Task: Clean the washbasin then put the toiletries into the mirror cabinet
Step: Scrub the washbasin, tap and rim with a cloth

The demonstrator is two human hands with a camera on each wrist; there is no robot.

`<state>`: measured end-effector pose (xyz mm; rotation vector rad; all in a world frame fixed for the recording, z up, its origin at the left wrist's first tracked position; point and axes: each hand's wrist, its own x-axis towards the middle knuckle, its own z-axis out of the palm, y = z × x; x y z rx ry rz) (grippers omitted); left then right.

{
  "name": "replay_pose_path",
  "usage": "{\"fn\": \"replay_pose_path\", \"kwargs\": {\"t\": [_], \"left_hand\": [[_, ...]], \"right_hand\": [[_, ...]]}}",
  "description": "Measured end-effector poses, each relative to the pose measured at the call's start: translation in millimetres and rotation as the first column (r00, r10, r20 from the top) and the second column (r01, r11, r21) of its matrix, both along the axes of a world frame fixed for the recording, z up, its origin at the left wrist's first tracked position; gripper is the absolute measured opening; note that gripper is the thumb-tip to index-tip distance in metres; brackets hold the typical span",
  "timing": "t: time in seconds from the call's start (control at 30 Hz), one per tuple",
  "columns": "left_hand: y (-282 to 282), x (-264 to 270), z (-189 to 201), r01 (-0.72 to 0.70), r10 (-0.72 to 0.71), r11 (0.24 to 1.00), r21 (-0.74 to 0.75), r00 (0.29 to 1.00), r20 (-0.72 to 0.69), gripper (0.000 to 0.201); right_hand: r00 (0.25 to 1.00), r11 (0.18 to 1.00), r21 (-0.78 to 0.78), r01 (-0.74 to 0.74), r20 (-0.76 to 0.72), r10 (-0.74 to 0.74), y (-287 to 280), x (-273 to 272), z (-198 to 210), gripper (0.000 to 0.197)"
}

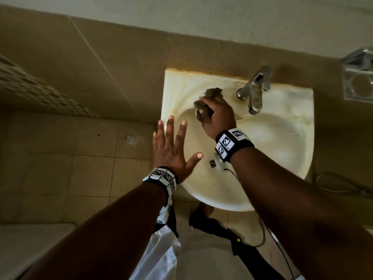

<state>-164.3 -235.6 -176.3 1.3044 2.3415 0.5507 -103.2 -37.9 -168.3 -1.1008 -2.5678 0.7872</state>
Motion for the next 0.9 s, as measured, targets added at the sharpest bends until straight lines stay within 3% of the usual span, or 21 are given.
{"fn": "replay_pose_path", "kwargs": {"t": [0.07,0.13,0.23,0.33,0.43,0.5,0.57,0.63,0.67,0.77,0.9], "left_hand": [[0.0,-0.1,-0.3,-0.003,0.003,1.000,0.016,1.000,0.004,0.097],[-0.5,-0.9,-1.4,-0.004,0.004,1.000,0.020,1.000,0.005,0.097],[-1.7,-1.0,-1.5,-0.007,0.006,0.999,0.041,1.000,0.025,0.097],[-2.8,-2.0,-1.6,0.006,-0.008,0.997,0.072,0.999,0.034,0.101],[-3.8,-3.7,-3.6,0.013,-0.015,0.998,0.059,0.999,0.034,0.106],[-4.6,-4.4,-5.4,0.021,-0.023,0.998,0.065,0.999,0.033,0.110],[-4.0,-4.2,-5.4,0.030,-0.034,0.996,0.086,0.999,0.043,0.112],[-4.2,-4.2,-6.0,0.030,-0.041,0.989,0.147,0.997,0.070,0.113],[-4.5,-4.1,-7.0,0.016,-0.037,0.978,0.208,0.994,0.099,0.113],[-6.5,-8.9,-5.5,-0.140,0.020,0.907,0.397,0.957,0.290,0.112],[-6.3,-16.5,16.2,-0.521,0.234,0.747,0.414,0.788,0.570,0.118]], "right_hand": [[0.971,0.974,-0.030,0.224,-0.080,-0.226,-2.5,-21.5,-0.2,0.039],[0.968,0.967,-0.049,0.250,0.012,-0.250,-2.9,-45.5,4.2,0.040],[0.996,0.991,-0.106,-0.081,0.020,0.084,-16.2,-72.4,16.5,0.038],[0.894,0.891,-0.138,-0.432,0.063,0.443,-19.8,-68.1,22.6,0.041],[0.793,0.804,-0.141,-0.577,0.137,0.593,1.1,-54.9,30.6,0.037],[0.870,0.879,-0.081,-0.469,0.128,0.476,20.8,-60.6,34.2,0.033],[0.974,0.976,-0.020,-0.218,0.064,0.219,36.7,-72.9,33.7,0.030],[0.993,0.996,-0.027,-0.083,0.076,0.085,32.8,-88.1,28.4,0.032],[0.989,0.994,-0.024,-0.106,0.105,0.108,25.0,-92.5,25.5,0.033],[0.950,0.954,-0.076,-0.290,0.095,0.297,-6.0,-90.5,27.6,0.033],[0.803,0.802,-0.134,-0.582,0.056,0.593,-58.2,-46.0,25.6,0.030]]}}
